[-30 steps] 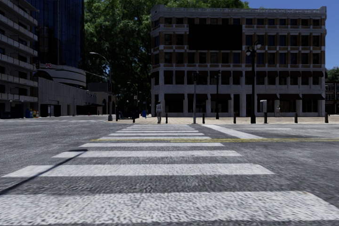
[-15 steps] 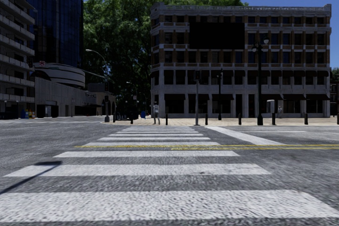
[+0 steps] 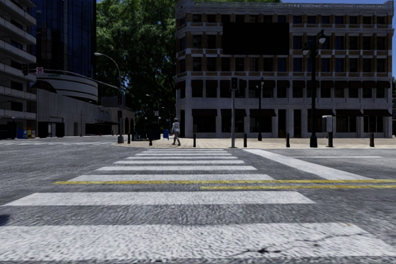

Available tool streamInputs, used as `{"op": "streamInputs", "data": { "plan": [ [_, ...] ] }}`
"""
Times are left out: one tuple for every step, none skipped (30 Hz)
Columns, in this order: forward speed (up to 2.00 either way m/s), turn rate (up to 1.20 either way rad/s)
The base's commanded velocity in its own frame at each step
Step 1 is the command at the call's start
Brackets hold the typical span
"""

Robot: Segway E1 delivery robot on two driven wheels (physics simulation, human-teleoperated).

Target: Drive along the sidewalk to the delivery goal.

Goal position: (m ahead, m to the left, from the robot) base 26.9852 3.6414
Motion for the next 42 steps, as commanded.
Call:
{"op": "streamInputs", "data": {
  "plan": [
    [2.00,0.06],
    [2.00,0.06],
    [2.00,0.09],
    [2.00,0.13],
    [2.00,0.16],
    [2.00,0.16],
    [2.00,0.22],
    [2.00,0.25],
    [2.00,0.27],
    [2.00,0.27],
    [2.00,0.27],
    [2.00,0.27],
    [2.00,0.27],
    [2.00,0.27],
    [2.00,0.27],
    [2.00,0.27],
    [2.00,0.27],
    [2.00,0.27],
    [2.00,0.27],
    [2.00,0.27],
    [2.00,0.27],
    [2.00,0.27],
    [2.00,0.27],
    [2.00,0.27],
    [2.00,0.27],
    [2.00,0.27],
    [2.00,0.27],
    [2.00,0.27],
    [2.00,0.27],
    [2.00,0.27],
    [2.00,0.27],
    [2.00,0.27],
    [2.00,0.27],
    [2.00,0.27],
    [2.00,0.27],
    [2.00,0.27],
    [2.00,0.27],
    [2.00,0.27],
    [2.00,0.27],
    [2.00,0.27],
    [2.00,0.27],
    [2.00,0.27]
  ]
}}
